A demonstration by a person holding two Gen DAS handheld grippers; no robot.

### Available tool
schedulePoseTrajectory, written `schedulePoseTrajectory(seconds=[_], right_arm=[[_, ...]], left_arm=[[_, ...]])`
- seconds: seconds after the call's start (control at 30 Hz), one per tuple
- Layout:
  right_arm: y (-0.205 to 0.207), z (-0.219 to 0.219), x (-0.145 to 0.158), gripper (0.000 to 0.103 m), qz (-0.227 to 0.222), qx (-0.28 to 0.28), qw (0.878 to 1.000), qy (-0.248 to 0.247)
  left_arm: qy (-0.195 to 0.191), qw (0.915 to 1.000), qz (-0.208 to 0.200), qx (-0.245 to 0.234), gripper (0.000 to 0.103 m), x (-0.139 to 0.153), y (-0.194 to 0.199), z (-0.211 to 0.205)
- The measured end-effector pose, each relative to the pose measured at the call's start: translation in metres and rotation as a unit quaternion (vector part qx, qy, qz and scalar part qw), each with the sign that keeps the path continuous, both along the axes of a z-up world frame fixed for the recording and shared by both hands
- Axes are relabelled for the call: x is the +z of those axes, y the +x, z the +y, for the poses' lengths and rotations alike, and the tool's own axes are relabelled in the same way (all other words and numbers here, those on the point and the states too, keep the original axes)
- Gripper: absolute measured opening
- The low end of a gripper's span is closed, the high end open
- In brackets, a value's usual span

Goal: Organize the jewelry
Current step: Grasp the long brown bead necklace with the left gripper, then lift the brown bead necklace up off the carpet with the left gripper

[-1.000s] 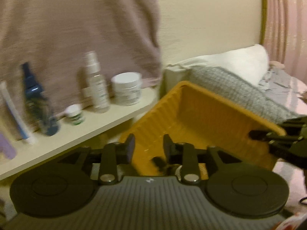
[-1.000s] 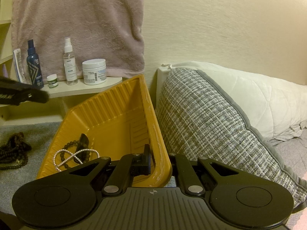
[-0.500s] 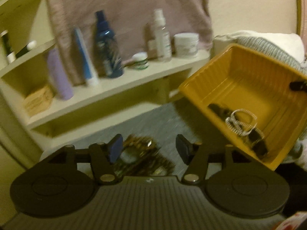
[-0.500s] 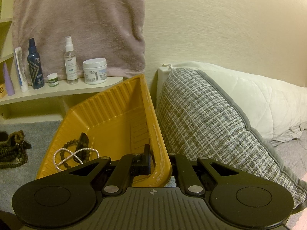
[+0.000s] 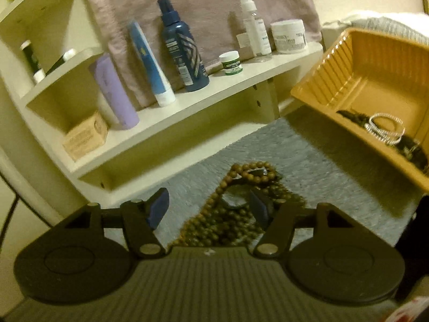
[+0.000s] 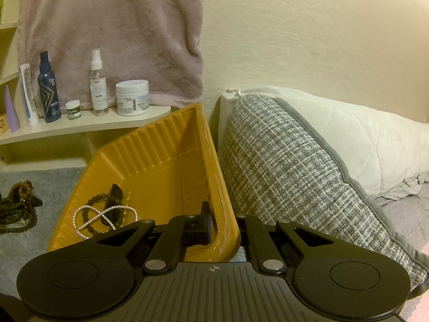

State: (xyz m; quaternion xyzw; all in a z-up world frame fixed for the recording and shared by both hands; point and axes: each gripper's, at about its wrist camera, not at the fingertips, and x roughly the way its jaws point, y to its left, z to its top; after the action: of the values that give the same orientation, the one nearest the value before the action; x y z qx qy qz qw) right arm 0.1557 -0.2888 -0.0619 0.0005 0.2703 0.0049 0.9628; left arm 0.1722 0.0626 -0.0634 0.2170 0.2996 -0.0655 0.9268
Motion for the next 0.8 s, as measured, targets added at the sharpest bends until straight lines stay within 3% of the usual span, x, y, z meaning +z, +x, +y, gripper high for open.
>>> schedulePoseTrajectory(seconds=[0.1,0.37,0.47,0.6,0.7,0.73,0.8], right_arm=[[0.001,-0.001,0.0,0.006,0.001,-0.001,1.0,0.0],[0.003,-0.003,-0.002,0.006,0.005,-0.004,1.0,-0.001],[0.004,-0.003,-0.002,0.006,0.005,-0.005,1.0,0.0],[0.005,-0.004,-0.003,0.007,0.007,-0.006,1.0,-0.001],[0.005,-0.004,-0.004,0.007,0.007,-0.007,1.0,-0.002],[0.005,-0.004,-0.004,0.007,0.008,-0.007,1.0,-0.002],[0.006,-0.004,-0.004,0.007,0.008,-0.006,1.0,-0.002]], left_arm=[[0.03,0.9994,0.0,-0.018,0.062,-0.006,0.009,-0.005],[0.098,0.993,0.026,-0.061,0.032,-0.028,0.031,-0.019],[0.114,0.99,0.035,-0.075,0.028,-0.035,0.037,-0.022],[0.122,0.9882,0.037,-0.085,0.024,-0.04,0.042,-0.024],[0.122,0.9882,0.036,-0.084,0.017,-0.041,0.044,-0.025],[0.121,0.9885,0.036,-0.084,0.01,-0.041,0.045,-0.024],[0.119,0.9887,0.038,-0.083,0.008,-0.041,0.046,-0.024]])
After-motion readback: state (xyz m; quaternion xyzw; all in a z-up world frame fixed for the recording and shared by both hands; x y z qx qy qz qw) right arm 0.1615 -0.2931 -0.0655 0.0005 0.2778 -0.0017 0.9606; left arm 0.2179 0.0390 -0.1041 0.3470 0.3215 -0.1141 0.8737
